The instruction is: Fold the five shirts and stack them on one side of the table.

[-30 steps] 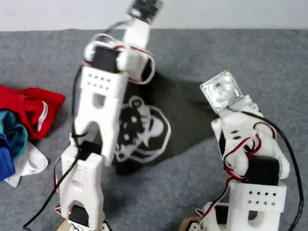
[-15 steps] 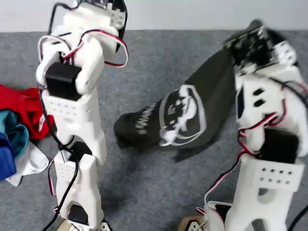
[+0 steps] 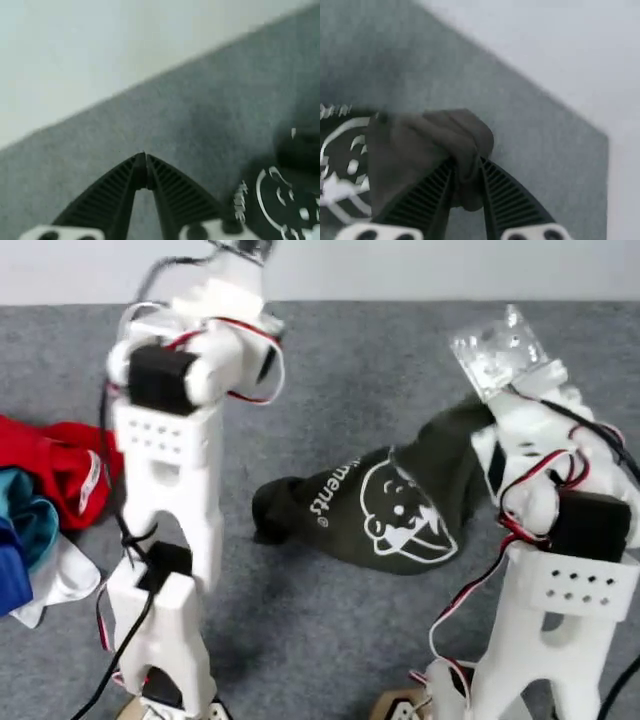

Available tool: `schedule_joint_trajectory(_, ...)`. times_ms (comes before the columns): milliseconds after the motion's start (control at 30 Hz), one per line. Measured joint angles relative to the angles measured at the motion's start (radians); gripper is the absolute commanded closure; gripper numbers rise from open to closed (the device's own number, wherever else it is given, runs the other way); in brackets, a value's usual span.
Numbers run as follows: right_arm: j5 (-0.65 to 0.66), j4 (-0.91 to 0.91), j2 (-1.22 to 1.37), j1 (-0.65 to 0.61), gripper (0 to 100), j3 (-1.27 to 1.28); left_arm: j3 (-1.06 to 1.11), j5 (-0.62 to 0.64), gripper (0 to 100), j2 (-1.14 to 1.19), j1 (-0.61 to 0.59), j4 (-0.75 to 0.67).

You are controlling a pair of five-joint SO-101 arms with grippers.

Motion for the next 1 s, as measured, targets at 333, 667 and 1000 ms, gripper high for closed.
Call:
schedule_joint_trajectory(333, 0.021, -0.133, 0.002, 0.176, 98.8, 0.158, 0.511, -0.014, 99, -0.08, 0.002, 0.0)
schedule_joint_trajectory(667, 0.021, -0.707, 0.143, 0.078, 98.8, 0.204, 0.621, -0.048, 99, -0.081, -0.018, 0.0)
schedule_joint_trajectory(1000, 0.023, -1.335, 0.486, 0.028, 95.5, 0.204, 0.621, -0.048, 99, -0.081, -0.135, 0.0)
